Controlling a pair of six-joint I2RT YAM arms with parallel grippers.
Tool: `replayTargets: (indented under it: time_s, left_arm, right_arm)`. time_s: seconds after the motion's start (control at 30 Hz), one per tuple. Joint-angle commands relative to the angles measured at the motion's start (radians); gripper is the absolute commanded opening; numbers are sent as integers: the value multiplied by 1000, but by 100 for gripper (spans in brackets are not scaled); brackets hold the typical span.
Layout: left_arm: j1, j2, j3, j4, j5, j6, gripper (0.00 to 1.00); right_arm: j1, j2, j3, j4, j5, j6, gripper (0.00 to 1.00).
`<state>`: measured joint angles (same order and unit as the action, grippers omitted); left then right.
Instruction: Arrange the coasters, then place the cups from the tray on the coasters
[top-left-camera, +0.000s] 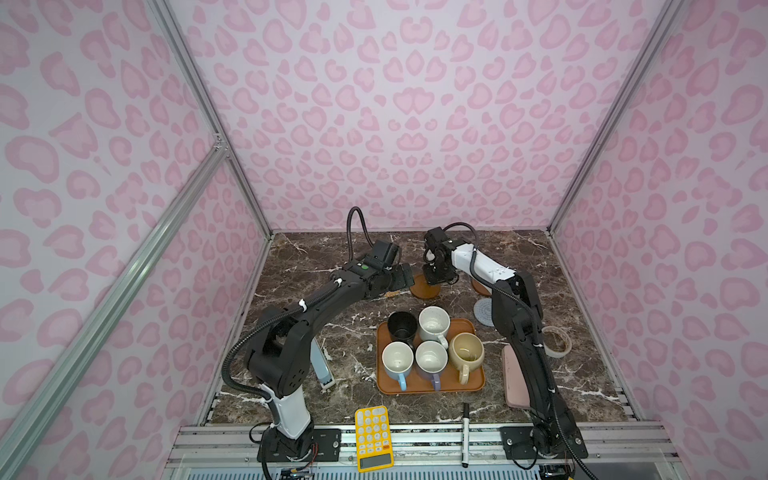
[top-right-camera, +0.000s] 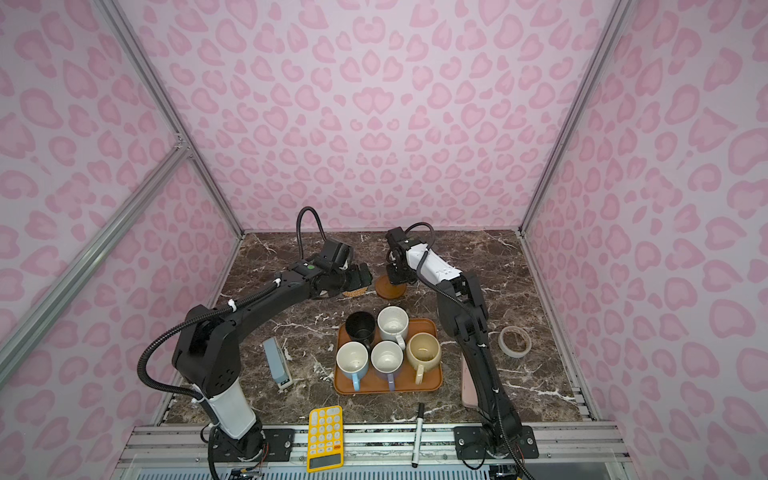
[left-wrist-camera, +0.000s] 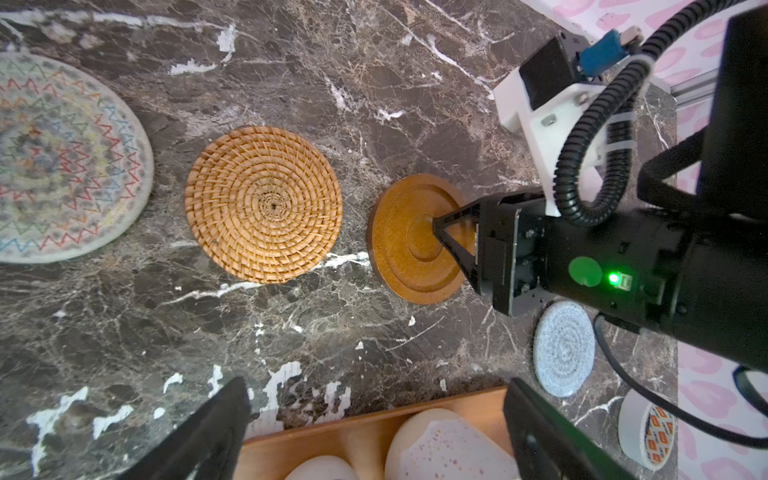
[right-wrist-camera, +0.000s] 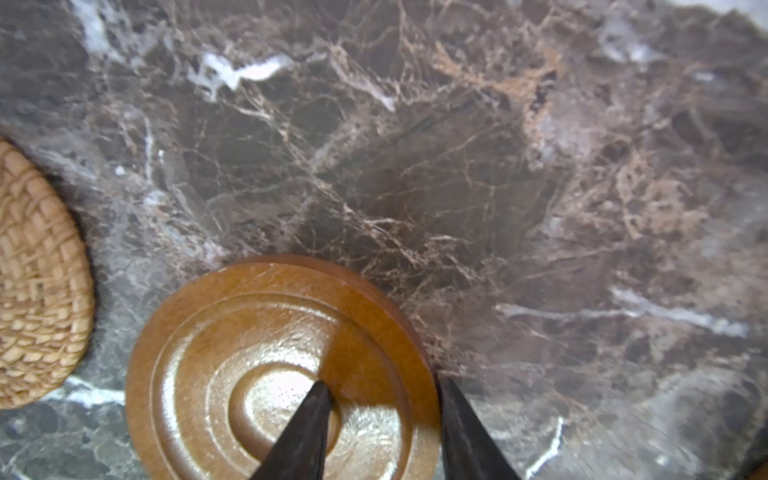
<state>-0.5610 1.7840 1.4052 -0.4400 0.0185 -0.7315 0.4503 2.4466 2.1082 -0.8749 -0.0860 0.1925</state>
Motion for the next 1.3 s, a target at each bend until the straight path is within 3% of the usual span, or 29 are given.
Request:
replayTargets:
  time_s: [0.0,0.47,0.83,1.1,1.2,1.27]
  left_arm:
    - [0,-9,0,17,-9,-6,97]
    - [0,-19,39,-6,-22,-9,97]
    - [0,-86,24,-45,-32,2,97]
    - [1,-209,-24,-39,-27,6,97]
    - [5,-271,-30,-43,-29,10,97]
    - [5,-309,-26,-55,-28,17,97]
  right_arm:
    - [-1,35,8,-20,25,28,43]
    - [-7,21,40,43,11,39,43]
    - [-4,-69,27,24,8,44,50]
    - [5,-273,-40,34,22,69,77]
    - [7,-353,-72,36,37,90,91]
    - [6,-414,-106,43,46,99,95]
